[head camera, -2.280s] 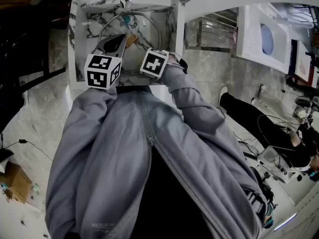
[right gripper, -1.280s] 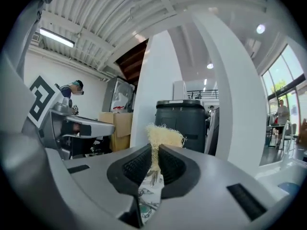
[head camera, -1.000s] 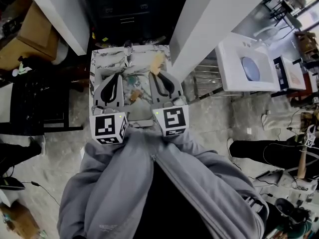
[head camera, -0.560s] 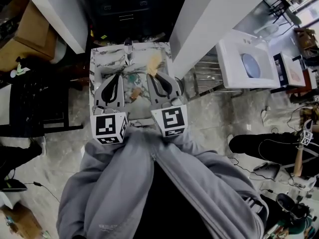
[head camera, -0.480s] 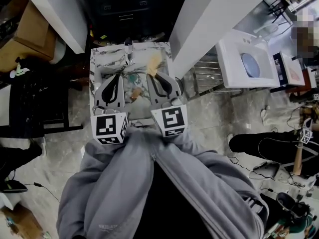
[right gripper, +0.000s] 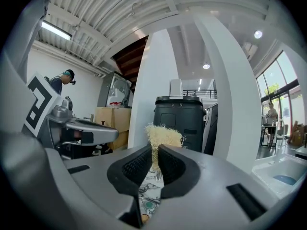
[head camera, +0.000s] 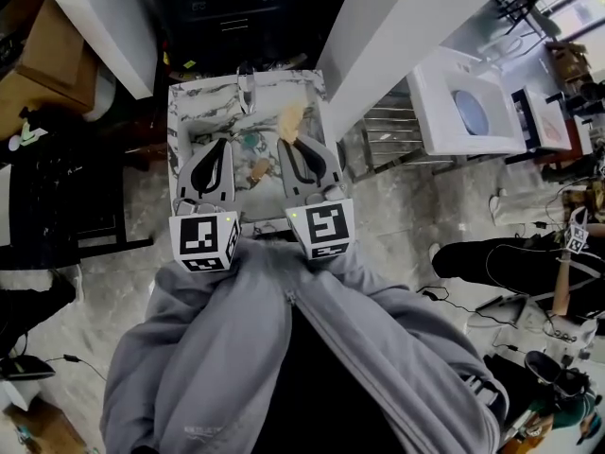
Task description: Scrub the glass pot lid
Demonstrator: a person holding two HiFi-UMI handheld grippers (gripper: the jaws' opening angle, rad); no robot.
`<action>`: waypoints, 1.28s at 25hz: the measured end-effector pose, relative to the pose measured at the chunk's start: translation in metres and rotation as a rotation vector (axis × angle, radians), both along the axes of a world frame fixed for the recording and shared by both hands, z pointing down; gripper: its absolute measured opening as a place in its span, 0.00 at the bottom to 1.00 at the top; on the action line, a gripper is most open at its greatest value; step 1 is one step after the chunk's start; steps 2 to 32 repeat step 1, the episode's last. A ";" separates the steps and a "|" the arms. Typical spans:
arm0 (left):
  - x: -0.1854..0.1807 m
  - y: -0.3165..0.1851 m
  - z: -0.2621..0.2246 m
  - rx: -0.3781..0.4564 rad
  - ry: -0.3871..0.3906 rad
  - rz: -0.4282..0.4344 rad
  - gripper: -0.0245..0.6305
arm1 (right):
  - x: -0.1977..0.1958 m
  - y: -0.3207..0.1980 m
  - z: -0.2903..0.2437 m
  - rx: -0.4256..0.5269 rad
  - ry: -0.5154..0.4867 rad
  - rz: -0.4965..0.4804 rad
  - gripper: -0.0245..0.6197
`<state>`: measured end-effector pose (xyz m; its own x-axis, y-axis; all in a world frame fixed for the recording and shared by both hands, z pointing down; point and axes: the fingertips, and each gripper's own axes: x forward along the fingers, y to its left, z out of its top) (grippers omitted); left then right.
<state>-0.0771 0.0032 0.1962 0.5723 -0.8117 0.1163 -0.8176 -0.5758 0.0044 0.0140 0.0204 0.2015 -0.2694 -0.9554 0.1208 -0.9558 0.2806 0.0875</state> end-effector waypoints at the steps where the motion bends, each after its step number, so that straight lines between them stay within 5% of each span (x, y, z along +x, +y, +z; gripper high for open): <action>1: -0.002 -0.002 0.002 0.000 0.001 0.001 0.06 | -0.002 -0.001 0.002 0.003 0.001 0.003 0.12; 32: -0.002 -0.002 0.002 0.000 0.001 0.001 0.06 | -0.002 -0.001 0.002 0.003 0.001 0.003 0.12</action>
